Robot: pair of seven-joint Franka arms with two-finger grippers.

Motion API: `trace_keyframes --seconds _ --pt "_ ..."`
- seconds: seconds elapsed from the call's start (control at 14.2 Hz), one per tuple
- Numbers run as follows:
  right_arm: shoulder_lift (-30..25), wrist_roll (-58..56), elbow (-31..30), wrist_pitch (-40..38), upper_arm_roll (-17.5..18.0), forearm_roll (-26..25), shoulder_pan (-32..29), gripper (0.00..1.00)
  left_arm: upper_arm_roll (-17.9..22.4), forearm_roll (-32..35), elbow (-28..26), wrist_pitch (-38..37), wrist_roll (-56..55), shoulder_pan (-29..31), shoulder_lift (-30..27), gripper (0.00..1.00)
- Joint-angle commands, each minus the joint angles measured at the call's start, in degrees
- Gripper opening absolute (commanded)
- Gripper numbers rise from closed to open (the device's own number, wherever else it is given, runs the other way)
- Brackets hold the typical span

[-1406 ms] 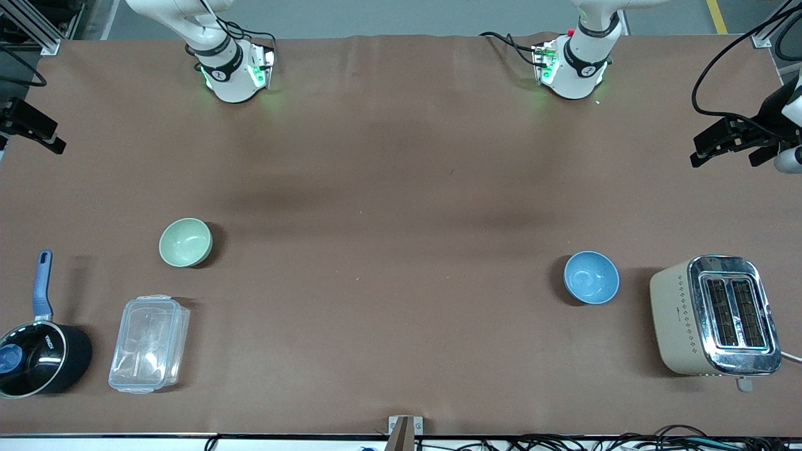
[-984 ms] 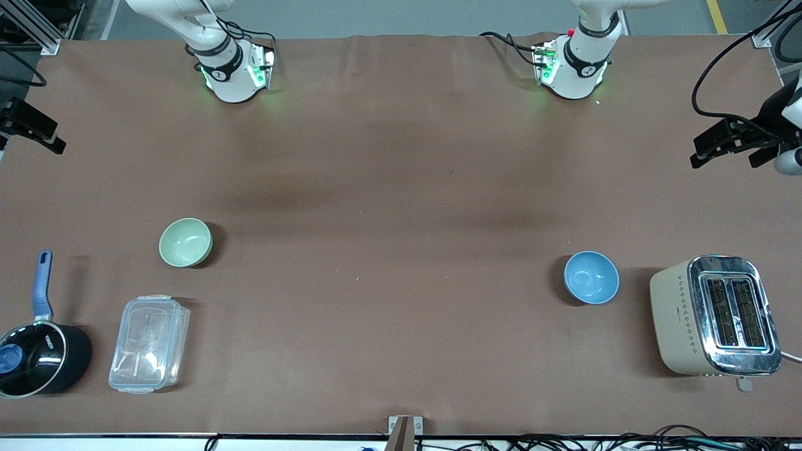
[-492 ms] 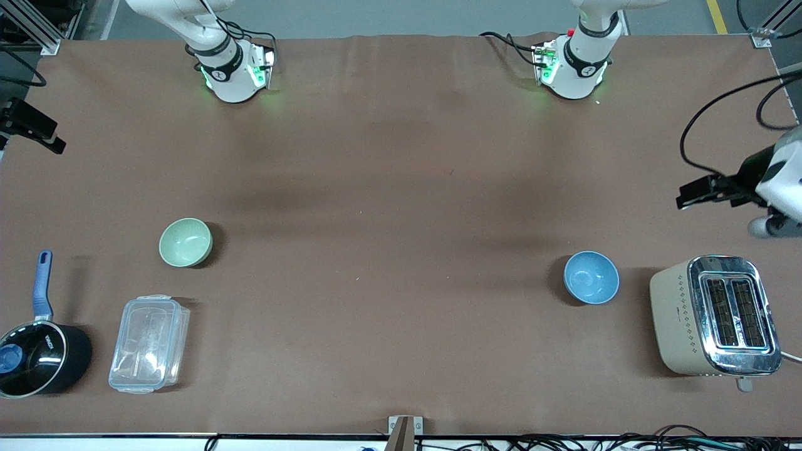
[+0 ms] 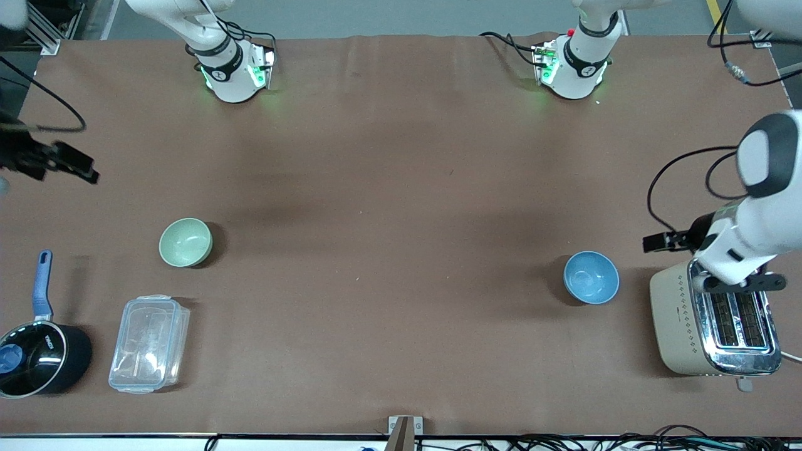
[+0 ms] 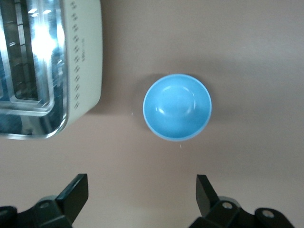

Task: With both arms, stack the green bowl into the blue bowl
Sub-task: 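Reach the right gripper to the green bowl while the left gripper reaches the blue bowl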

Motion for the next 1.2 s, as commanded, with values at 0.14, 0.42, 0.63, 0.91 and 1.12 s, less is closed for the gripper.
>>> trace_keyframes --seconds 0.14,0.42,0.63,0.91,1.12 --pt "2.02 -4.83 -18.19 20.34 -1.53 -1.86 -1.05 1.0 -0.03 1.51 -9.47 16.63 -0.77 0.48 4.7 1.0" --pt "7.91 -8.08 -26.1 34.85 -4.0 -1.86 -1.05 1.0 0.32 2.66 -11.86 26.51 -0.95 0.66 10.85 0.98" --pt "11.51 -8.09 -31.39 45.31 -4.18 -1.86 -1.13 1.0 0.23 2.66 -11.86 27.05 -0.95 1.01 12.27 0.58" --pt "16.18 -8.0 -31.49 49.74 -4.09 -1.25 -1.31 0.94 -0.03 2.22 -11.78 26.88 -0.86 1.19 12.97 0.01" --pt "17.06 -8.0 -31.66 50.26 -4.0 -1.16 -1.92 0.82 -1.08 1.0 -11.42 26.35 -0.34 0.92 12.36 0.0"
